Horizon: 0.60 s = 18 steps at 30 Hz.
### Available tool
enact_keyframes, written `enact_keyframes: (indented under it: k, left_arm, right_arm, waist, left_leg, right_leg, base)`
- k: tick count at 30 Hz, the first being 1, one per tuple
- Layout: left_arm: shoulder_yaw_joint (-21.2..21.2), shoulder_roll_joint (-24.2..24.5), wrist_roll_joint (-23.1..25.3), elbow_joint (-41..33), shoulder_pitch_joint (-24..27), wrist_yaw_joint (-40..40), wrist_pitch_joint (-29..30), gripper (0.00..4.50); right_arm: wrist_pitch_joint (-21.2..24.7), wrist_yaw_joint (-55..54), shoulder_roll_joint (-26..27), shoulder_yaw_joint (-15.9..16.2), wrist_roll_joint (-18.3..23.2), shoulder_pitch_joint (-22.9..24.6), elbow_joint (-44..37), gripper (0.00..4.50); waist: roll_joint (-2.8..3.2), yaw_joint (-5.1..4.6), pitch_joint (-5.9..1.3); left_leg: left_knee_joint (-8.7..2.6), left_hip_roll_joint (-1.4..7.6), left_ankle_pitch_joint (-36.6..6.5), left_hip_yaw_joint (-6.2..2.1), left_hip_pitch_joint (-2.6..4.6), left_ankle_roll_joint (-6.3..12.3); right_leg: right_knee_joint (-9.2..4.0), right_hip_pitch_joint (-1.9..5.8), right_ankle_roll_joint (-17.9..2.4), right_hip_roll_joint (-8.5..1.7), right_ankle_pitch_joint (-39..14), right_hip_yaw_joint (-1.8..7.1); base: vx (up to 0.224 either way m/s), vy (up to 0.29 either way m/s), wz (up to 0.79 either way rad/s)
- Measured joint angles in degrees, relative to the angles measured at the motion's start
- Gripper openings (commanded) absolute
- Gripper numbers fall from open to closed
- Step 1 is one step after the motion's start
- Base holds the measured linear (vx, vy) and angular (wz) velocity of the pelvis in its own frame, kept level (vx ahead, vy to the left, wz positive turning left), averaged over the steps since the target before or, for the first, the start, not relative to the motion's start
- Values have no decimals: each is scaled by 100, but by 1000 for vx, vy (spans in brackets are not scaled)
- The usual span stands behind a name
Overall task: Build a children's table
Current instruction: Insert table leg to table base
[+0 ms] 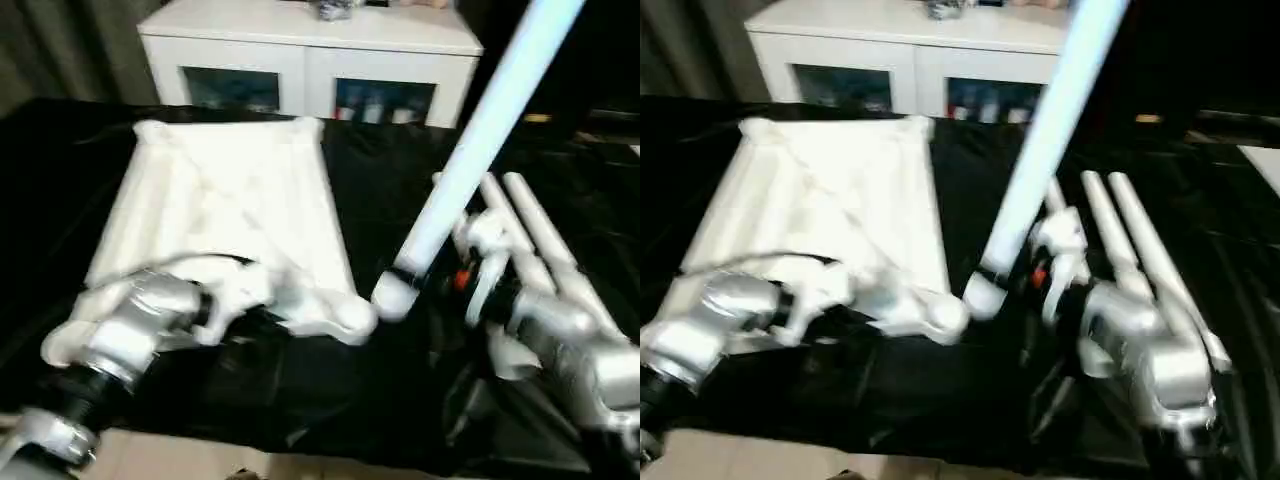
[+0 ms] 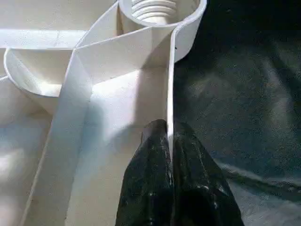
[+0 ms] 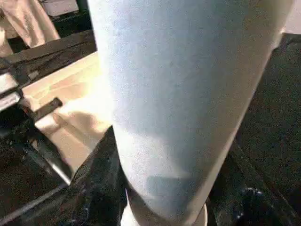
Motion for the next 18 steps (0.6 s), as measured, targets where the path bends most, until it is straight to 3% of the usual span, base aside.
enact_keyframes:
  k: [2, 5, 10, 18]
  left_arm:
    - [-9, -382, 91, -36, 31, 380, 60, 0]
    - [-27, -566, 198, -46, 23, 687, 120, 0]
    - [-34, -636, 314, -106, -6, 946, 295, 0]
    - [-42, -539, 353, -396, 78, 881, 403, 0]
  right_arm:
    - [124, 84, -23, 52, 42, -78, 57, 186]
    - [321, 243, -176, 153, 89, -104, 87, 186]
    - [581, 518, -330, 335, 95, -232, 115, 186]
    - [410, 516, -236, 484, -130, -829, 896, 186]
  waist:
    - [26, 7, -14]
    - [22, -4, -13]
    - [3, -29, -2]
    - [-44, -45, 13]
  left_leg:
    - [0, 0, 0, 22, 6, 1]
    - [0, 3, 0, 22, 11, 1]
    - [-2, 9, 1, 22, 11, 0]
    - [-2, 14, 3, 22, -1, -2]
  right_leg:
    - [-1, 4, 0, -9, 0, 6]
    - [3, 8, 1, -9, 0, 5]
    - [6, 6, 5, -5, 0, 3]
    - [3, -4, 8, -1, -3, 0]
  base:
    - [0, 0, 0]
    - [0, 0, 0]
    - [0, 0, 0]
    - [0, 0, 0]
